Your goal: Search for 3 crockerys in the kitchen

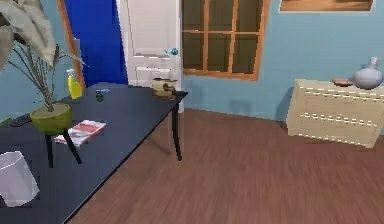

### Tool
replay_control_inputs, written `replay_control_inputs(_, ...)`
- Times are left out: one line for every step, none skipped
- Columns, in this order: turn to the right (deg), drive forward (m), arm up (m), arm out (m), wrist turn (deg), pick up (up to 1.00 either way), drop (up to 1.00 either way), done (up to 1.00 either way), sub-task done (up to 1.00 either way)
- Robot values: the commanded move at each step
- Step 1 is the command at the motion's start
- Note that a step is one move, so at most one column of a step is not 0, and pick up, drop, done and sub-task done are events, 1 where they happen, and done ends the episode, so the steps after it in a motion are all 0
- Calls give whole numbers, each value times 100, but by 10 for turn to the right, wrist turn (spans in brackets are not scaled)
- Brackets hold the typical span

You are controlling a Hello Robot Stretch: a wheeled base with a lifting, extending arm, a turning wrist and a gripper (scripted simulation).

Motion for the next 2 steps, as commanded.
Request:
replay_control_inputs(240,0,0,0,0,0,0,0,0)
replay_control_inputs(0,100,0,0,0,0,0,0,0)
